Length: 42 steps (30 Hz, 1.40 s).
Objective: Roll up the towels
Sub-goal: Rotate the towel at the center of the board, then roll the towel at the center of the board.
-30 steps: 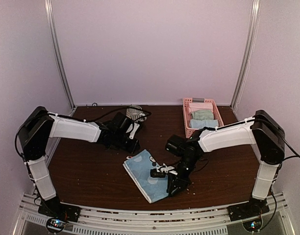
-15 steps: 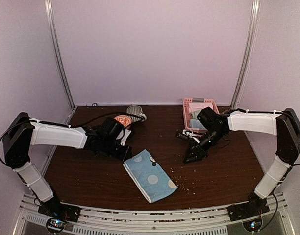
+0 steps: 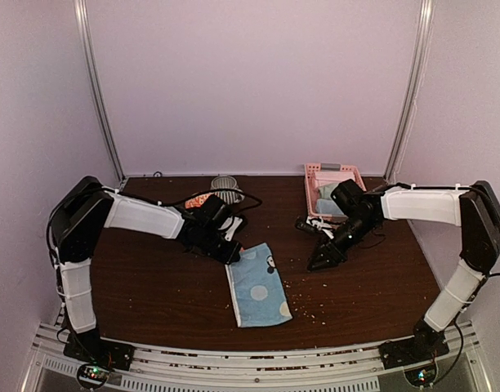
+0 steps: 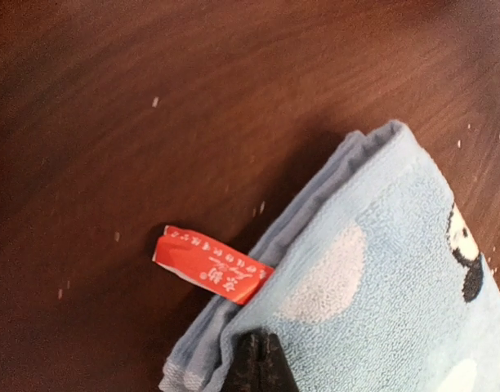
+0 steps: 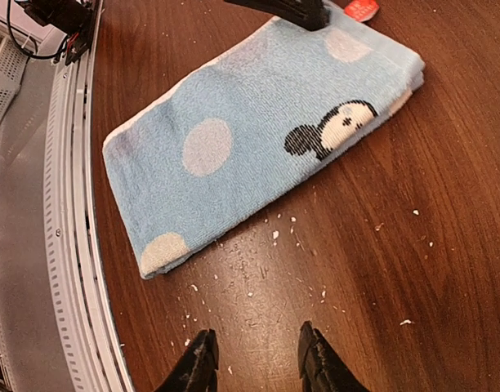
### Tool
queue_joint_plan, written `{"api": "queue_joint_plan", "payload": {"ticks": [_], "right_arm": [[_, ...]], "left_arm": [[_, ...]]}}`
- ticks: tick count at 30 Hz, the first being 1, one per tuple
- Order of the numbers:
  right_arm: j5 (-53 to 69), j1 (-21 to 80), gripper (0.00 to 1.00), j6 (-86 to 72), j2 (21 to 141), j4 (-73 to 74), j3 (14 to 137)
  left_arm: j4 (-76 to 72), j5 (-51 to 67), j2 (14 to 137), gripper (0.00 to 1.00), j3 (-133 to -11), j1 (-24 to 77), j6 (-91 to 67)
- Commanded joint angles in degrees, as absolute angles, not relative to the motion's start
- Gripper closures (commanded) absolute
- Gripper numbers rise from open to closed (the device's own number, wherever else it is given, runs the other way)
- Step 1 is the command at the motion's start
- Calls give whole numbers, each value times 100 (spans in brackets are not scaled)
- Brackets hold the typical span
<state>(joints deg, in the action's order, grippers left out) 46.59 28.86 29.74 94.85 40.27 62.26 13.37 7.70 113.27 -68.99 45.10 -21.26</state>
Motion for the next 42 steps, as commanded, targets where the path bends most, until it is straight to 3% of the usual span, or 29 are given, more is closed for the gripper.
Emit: {"api": "queue_joint_plan", "payload": {"ticks": [1, 5, 11, 17, 30, 37, 42], "right_arm": [[4472, 2840, 65, 2909, 9359, 3897, 6158], [4423, 2804, 65, 2918, 9384, 3885, 6143], [4423, 2797, 65, 2905, 9479, 3877, 6203], [4440, 2800, 65, 2934, 9571, 3923, 6241], [4444, 2803, 65, 2972, 9716, 3981, 6274], [4484, 2804, 65, 2988, 9812, 4007, 6301], [4598, 2804, 65, 3041, 9659, 4004, 6271]], "left_arm": [[1437, 709, 11941, 100, -7440, 4491, -1712], [1419, 613, 11618, 100, -7320, 4491, -1734], [840, 721, 10192, 87, -6437, 4605, -1550], [381, 1315, 9303, 88, -5424, 5060, -1549], [-579, 2243, 9804, 99, -4334, 6120, -1775], [-569, 2015, 10054, 98, -4360, 6249, -1739], [-214, 1174, 9422, 89, -4496, 6435, -1494]]}}
